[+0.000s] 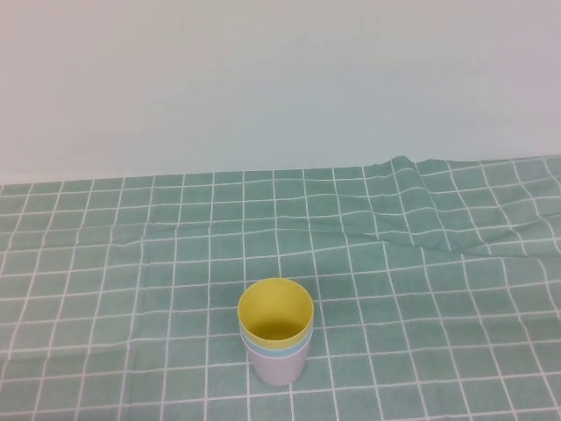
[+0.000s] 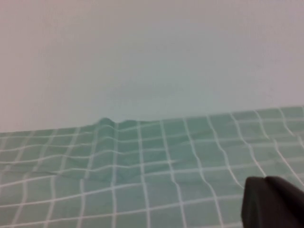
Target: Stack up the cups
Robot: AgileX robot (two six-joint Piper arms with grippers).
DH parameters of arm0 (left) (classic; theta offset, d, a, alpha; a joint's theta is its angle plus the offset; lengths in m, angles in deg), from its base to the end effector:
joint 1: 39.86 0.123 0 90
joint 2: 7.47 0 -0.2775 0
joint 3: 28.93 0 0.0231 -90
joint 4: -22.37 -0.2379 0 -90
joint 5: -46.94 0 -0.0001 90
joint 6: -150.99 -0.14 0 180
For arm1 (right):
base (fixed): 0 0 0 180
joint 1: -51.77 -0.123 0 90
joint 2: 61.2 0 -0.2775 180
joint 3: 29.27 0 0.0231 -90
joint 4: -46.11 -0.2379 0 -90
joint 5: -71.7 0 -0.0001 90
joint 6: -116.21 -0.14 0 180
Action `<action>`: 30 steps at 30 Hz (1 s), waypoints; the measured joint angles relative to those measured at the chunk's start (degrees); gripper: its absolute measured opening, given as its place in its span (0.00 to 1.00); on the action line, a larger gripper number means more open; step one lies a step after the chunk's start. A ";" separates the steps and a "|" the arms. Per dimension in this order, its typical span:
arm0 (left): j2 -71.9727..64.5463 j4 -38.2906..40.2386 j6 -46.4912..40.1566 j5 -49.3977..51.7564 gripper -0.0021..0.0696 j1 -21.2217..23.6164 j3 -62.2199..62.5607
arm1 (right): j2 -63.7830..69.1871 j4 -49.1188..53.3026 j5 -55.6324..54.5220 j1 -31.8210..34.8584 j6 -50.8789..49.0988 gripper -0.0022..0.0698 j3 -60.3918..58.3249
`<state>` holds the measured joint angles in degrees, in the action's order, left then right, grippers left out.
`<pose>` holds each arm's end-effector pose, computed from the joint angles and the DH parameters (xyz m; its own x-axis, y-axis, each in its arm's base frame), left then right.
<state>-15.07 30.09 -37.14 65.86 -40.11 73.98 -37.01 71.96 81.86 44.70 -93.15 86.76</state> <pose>0.0957 -0.0065 0.1721 -0.2319 0.0154 -0.9726 0.0501 0.9987 0.0038 0.1227 0.0043 0.2496 -0.1293 0.0517 -0.9903 -0.0384 0.9976 0.0571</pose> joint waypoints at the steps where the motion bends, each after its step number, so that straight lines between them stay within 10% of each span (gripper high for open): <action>1: 0.00 0.00 0.00 0.00 0.03 0.00 0.00 | -2.01 0.02 -0.08 1.60 -0.59 0.03 -2.11; 15: 0.00 0.00 0.00 0.21 0.03 0.00 0.00 | -7.38 -1.25 0.13 6.46 -2.23 0.03 -10.40; 23: 0.00 0.00 0.00 0.21 0.03 0.00 0.00 | -11.51 -23.77 7.39 6.46 31.15 0.03 -10.40; 30: 0.00 0.00 0.00 0.21 0.03 0.00 0.00 | -11.95 -24.98 7.80 6.46 35.48 0.03 -13.72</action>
<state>-15.07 30.09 -37.14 66.07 -40.11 73.98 -48.95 46.97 89.66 51.16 -57.67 73.05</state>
